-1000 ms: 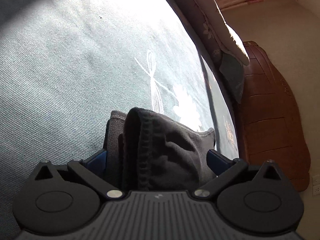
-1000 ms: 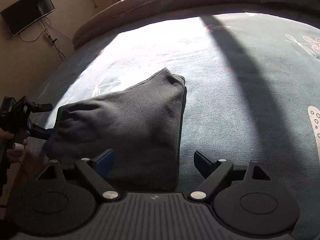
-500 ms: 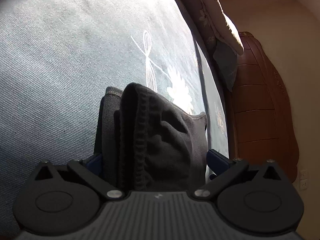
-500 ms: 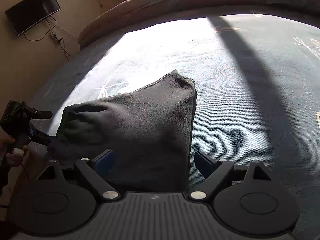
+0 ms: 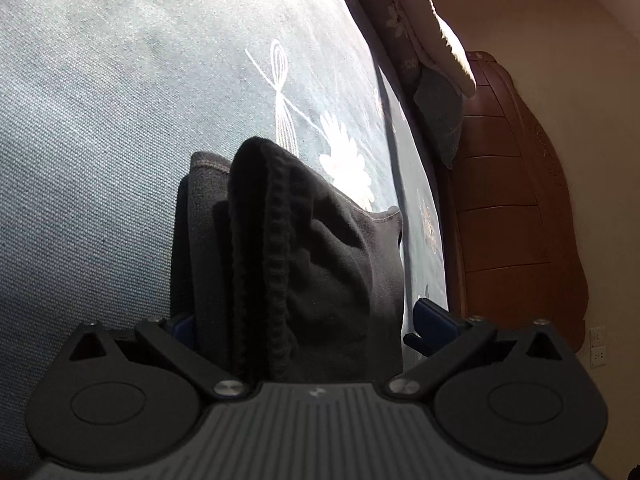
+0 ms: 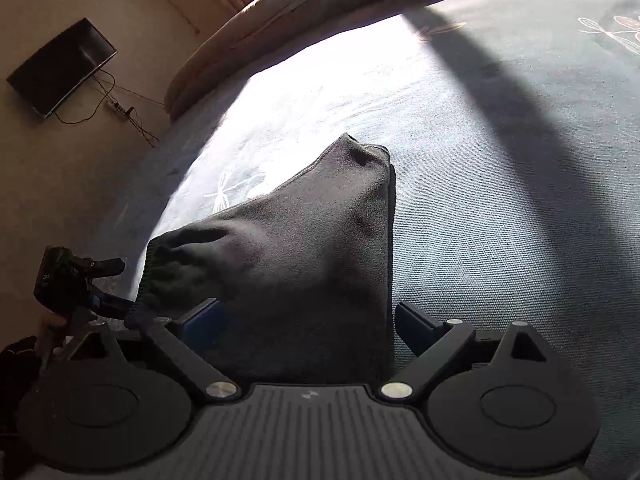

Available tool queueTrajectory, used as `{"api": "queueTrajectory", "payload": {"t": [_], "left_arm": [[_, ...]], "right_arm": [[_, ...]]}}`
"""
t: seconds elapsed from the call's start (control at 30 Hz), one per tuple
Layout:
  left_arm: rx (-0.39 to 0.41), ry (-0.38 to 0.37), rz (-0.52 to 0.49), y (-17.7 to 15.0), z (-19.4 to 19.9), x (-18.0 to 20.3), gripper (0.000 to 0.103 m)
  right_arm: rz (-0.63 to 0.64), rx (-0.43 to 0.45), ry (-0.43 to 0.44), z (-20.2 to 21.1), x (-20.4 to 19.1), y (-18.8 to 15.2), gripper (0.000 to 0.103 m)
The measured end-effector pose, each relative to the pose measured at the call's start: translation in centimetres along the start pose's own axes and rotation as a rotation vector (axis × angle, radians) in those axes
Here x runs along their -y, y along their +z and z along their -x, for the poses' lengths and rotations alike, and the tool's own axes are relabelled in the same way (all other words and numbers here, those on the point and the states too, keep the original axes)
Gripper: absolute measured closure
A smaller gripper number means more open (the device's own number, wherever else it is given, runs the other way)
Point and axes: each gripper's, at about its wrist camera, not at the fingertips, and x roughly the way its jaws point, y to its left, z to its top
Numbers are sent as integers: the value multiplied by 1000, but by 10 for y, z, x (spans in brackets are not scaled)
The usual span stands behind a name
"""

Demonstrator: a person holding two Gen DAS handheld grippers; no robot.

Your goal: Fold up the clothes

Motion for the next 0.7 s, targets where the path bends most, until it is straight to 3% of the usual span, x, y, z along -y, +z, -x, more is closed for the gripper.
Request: {"api": "queueTrajectory", "payload": {"t": [0.17, 0.4, 0.57, 0.7], "left_arm": [[0, -48, 30, 21, -13, -1, 1], [12, -54, 3, 16, -11, -2, 1], [6, -62, 6, 17, -10, -5, 1], [14, -67, -9, 15, -8, -6, 1]], "right_arm": [[-149, 2, 92, -14, 30, 26, 6], [-338, -41, 225, -61, 61, 60, 0], [-368, -83, 271, -83, 56, 74, 0], [-373, -155, 312, -75, 53, 58, 0]]}}
